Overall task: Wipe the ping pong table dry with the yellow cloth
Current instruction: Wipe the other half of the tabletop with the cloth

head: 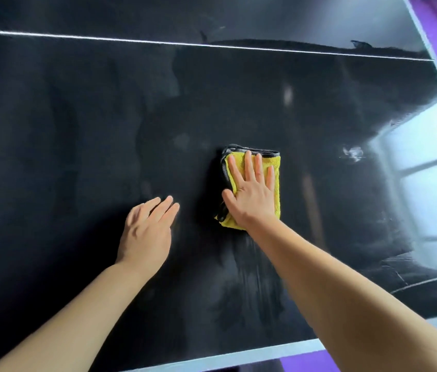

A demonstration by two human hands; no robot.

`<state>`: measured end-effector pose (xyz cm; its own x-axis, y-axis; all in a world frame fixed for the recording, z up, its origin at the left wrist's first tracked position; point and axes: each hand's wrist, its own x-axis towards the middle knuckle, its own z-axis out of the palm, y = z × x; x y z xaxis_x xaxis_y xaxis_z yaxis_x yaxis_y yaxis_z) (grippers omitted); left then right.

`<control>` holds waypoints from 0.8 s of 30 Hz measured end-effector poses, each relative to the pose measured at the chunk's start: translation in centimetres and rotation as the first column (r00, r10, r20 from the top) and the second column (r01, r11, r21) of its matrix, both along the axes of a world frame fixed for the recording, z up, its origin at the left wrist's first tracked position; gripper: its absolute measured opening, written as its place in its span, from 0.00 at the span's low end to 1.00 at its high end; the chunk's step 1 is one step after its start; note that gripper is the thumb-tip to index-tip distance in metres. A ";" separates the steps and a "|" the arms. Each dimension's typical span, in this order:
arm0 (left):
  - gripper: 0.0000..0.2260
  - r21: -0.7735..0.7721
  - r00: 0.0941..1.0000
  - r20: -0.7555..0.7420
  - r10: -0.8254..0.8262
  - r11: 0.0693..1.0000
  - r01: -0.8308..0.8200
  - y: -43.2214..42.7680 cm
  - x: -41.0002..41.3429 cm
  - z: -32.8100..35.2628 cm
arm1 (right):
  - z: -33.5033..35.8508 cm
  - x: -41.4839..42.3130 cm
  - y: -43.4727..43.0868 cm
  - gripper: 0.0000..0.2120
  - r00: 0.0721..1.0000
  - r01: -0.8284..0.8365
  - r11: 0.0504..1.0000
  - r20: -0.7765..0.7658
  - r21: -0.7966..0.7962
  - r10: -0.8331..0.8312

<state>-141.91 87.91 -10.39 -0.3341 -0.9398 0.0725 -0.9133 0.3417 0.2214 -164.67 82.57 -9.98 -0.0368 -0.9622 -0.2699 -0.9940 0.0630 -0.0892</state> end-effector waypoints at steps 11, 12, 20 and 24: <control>0.26 0.062 0.991 0.106 0.082 0.994 -0.089 6.2 8.8 1.7 | -0.8 13.4 6.2 0.35 0.897 -0.440 0.898 0.053 0.010 0.439; 0.25 0.060 0.990 0.119 0.071 0.995 -0.078 6.9 8.8 1.9 | -0.7 13.4 7.3 0.35 0.887 -0.459 0.888 0.054 0.016 0.458; 0.30 0.109 0.979 0.204 -0.014 0.994 -0.009 8.8 2.5 3.6 | 0.0 7.2 12.8 0.35 0.861 -0.494 0.869 0.121 -0.033 0.494; 0.30 0.087 0.970 0.226 -0.091 0.993 0.073 8.4 -3.1 4.3 | 0.3 1.3 12.9 0.34 0.897 -0.425 0.905 0.126 -0.017 0.424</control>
